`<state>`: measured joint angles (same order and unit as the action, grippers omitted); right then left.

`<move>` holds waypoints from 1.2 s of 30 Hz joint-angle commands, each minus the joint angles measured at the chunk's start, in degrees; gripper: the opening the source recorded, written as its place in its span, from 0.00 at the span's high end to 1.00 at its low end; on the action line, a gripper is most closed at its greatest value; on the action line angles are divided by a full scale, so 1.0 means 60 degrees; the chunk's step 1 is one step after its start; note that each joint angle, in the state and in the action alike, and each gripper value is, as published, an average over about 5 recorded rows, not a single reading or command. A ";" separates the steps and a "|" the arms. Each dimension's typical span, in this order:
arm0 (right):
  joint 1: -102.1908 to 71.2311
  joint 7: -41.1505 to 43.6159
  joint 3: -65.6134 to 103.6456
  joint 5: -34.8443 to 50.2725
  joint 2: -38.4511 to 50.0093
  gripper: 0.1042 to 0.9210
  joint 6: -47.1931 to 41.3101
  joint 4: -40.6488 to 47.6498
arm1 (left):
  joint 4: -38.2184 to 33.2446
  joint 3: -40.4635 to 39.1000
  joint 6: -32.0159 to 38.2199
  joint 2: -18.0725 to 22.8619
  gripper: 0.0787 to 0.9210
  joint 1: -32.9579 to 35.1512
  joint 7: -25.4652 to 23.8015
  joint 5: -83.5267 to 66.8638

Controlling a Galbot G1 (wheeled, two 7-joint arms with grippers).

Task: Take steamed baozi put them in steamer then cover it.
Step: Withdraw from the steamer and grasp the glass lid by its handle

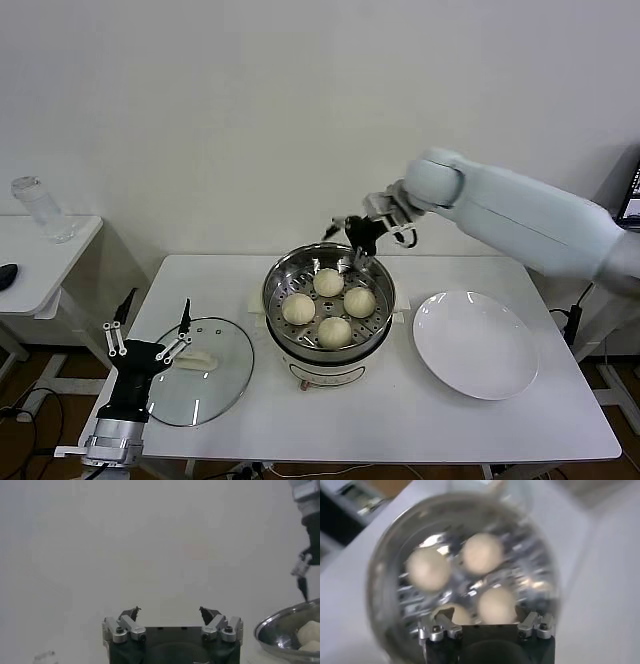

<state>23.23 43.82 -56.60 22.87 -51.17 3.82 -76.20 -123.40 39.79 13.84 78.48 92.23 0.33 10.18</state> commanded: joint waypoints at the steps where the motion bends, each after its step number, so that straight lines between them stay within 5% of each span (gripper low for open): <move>1: -0.5172 -0.9338 0.5630 0.0545 0.1703 0.12 0.1838 -0.1457 | 0.0036 -0.0112 0.0107 -0.0070 0.12 -0.0066 0.0581 0.2067; 18: -1.3215 -0.9265 1.3163 -0.0633 -0.1604 0.12 0.3046 -0.2149 | 0.1067 0.0373 0.0141 -0.0732 0.12 -0.0095 0.1116 0.5058; 36: -1.5962 -0.8618 1.4789 -0.0295 -0.2726 0.12 0.3476 -0.2663 | 0.3127 0.0551 -0.0345 -0.0924 0.12 0.0318 0.1262 0.9883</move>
<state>-60.27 -7.30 23.62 20.68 -63.93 22.96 -90.63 -111.81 43.13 13.71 73.44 93.38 7.29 53.23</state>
